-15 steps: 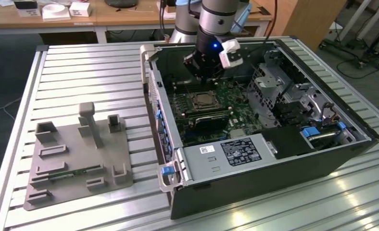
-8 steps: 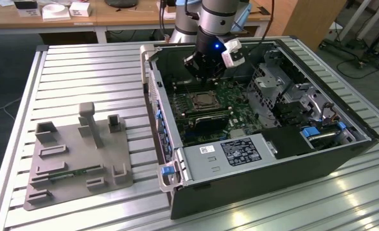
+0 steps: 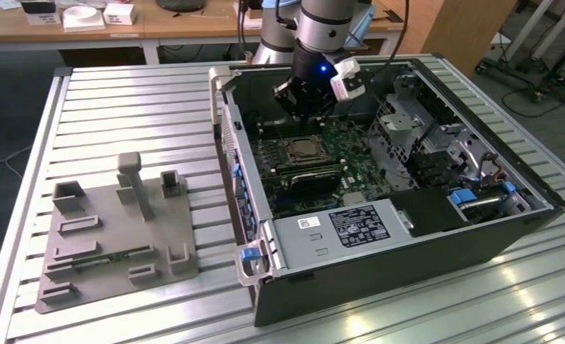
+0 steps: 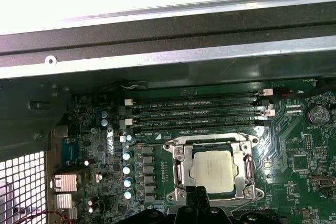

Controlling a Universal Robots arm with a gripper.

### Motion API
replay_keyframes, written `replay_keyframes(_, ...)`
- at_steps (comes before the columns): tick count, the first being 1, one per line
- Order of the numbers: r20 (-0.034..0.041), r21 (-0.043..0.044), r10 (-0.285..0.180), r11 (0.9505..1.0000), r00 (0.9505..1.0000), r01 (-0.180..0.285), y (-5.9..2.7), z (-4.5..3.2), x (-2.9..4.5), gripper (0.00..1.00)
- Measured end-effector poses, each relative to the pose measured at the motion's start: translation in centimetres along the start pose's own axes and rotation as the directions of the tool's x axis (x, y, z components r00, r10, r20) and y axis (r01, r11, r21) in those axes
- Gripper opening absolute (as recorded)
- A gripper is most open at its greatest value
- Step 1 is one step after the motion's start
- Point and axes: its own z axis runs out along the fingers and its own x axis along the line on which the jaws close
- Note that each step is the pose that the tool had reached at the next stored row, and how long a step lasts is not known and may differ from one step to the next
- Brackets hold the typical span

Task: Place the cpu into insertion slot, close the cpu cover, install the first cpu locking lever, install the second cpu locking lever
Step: 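Install the first cpu locking lever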

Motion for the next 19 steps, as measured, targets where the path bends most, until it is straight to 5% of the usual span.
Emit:
replay_keyframes(6, -0.0003, -0.0007, -0.007, 1.0000, 1.0000, 0.007, -0.01, 0.00, 0.09, 0.10)
replay_keyframes(14, -0.0055, -0.0014, -0.133, 0.9911, 0.9910, 0.133, -0.02, 0.03, 0.18, 0.10)
replay_keyframes(19, -0.0059, -0.0014, -0.143, 0.9897, 0.9897, 0.143, -0.09, 0.05, 1.02, 0.10)
